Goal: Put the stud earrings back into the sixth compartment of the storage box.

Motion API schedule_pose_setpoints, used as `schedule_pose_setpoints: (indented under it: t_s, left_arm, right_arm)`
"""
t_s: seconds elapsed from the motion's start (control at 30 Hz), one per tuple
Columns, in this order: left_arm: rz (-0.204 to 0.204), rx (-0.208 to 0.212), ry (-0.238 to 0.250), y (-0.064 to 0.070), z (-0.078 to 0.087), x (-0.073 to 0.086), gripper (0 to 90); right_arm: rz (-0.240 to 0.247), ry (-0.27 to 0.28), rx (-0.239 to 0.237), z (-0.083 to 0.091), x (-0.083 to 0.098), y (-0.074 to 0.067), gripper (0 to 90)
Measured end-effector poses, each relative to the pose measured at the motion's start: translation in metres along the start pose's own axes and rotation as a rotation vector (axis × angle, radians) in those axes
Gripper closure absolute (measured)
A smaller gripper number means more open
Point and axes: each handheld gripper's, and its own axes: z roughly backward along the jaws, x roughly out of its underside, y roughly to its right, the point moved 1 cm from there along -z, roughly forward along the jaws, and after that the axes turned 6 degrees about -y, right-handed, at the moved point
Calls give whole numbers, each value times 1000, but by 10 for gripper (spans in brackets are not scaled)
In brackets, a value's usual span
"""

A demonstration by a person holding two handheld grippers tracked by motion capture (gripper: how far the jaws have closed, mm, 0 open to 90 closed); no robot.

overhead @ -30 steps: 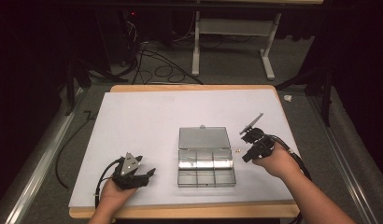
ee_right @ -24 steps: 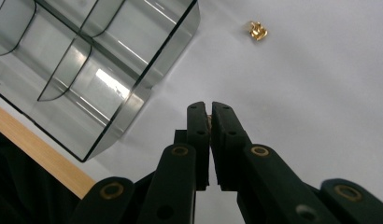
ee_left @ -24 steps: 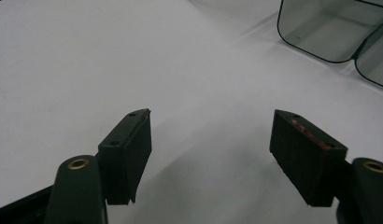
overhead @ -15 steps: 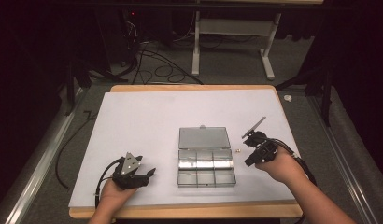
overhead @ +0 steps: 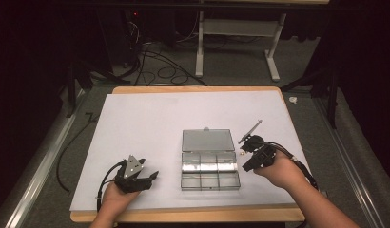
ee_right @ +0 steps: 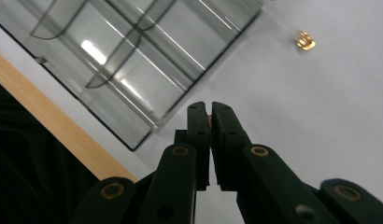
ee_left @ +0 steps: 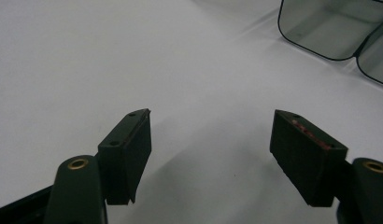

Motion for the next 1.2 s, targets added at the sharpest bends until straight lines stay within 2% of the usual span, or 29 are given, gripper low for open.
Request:
schedule_pose_setpoints:
  t_s: [0.13, 0.23, 0.27, 0.37, 0.47, 0.5, 0.57, 0.63, 0.8, 1.03, 1.2]
  left_arm:
    - [3, 5, -3, -1, 0, 0, 301]
    - [-2, 1, -1, 0, 0, 0, 301]
    - [-4, 1, -1, 0, 1, 0, 301]
    - [2, 6, -3, -1, 0, 0, 301]
    - [-3, 2, 0, 0, 0, 0, 301]
    - [-5, 1, 2, 0, 1, 0, 301]
    - [-2, 6, 0, 0, 0, 0, 301]
    - [1, 6, -1, 0, 0, 0, 301]
    - [0, 8, 0, 0, 0, 0, 300]
    - [2, 11, -2, -1, 0, 0, 300]
    - [-6, 7, 3, 0, 0, 0, 300]
  right_arm:
    - [36, -9, 0, -1, -6, -11, 875]
    - [37, -9, -4, -1, -12, -20, 874]
    - [58, -9, -7, -2, -15, -24, 875]
    - [77, -18, -6, -5, -20, -32, 874]
    - [89, -18, -10, -7, -23, -35, 874]
    - [120, -13, -8, -9, -24, -35, 874]
    - [109, -20, -13, -12, -27, -39, 874]
    - [142, -24, -10, -15, -31, -39, 874]
    - [138, -34, -17, -22, -34, -40, 873]
    - [126, -66, -26, -43, -36, -37, 872]
    - [121, -70, -34, -49, -37, -36, 872]
